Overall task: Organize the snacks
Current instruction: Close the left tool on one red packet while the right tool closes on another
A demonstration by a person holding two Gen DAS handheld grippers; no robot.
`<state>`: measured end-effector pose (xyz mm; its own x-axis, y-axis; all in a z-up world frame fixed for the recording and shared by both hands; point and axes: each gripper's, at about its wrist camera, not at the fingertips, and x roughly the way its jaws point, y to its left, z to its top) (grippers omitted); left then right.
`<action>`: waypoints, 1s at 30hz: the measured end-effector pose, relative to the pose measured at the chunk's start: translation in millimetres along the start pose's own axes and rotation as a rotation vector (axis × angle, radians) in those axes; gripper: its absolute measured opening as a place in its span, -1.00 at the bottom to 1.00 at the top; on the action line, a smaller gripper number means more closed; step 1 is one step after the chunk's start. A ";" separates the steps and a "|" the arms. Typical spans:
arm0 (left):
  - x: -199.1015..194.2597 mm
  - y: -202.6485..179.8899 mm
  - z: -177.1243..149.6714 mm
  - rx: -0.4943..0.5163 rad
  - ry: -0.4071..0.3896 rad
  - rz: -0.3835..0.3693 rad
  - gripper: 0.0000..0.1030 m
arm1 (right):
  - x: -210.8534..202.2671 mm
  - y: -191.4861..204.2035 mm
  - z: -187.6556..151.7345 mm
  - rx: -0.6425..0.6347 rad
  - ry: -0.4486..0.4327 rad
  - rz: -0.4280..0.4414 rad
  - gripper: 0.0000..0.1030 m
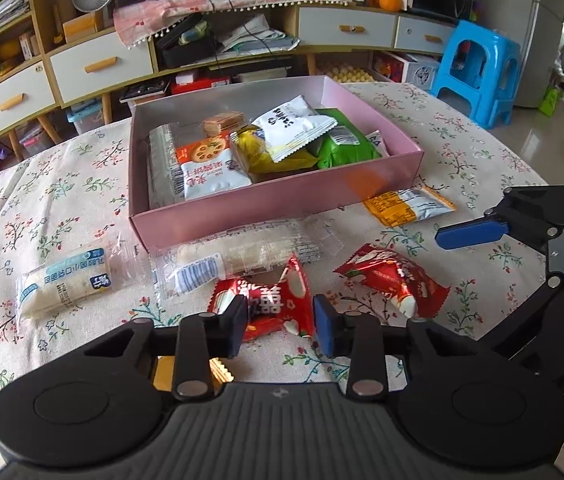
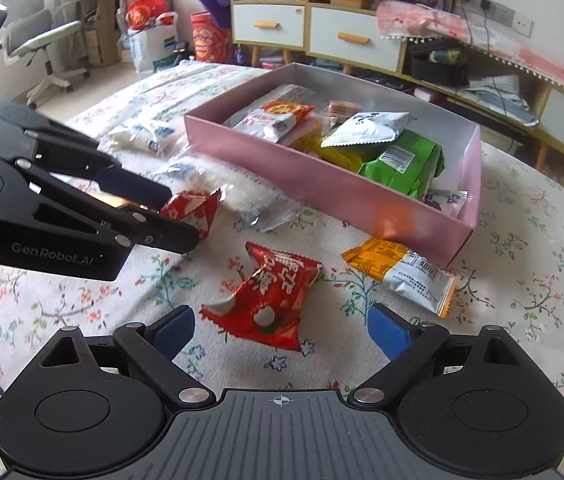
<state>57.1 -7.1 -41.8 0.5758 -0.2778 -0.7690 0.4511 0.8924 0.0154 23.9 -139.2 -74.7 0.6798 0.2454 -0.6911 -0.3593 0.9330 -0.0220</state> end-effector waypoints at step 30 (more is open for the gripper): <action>-4.5 5.7 2.3 -0.060 -0.006 -0.027 -0.48 | 4.7 -13.0 8.1 0.165 0.060 -0.002 -0.42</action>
<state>58.7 -1.6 -36.8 0.5678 -0.3038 -0.7650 0.4249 0.9042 -0.0437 37.0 -148.1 -71.8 0.6392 0.2321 -0.7332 -0.2447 0.9652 0.0922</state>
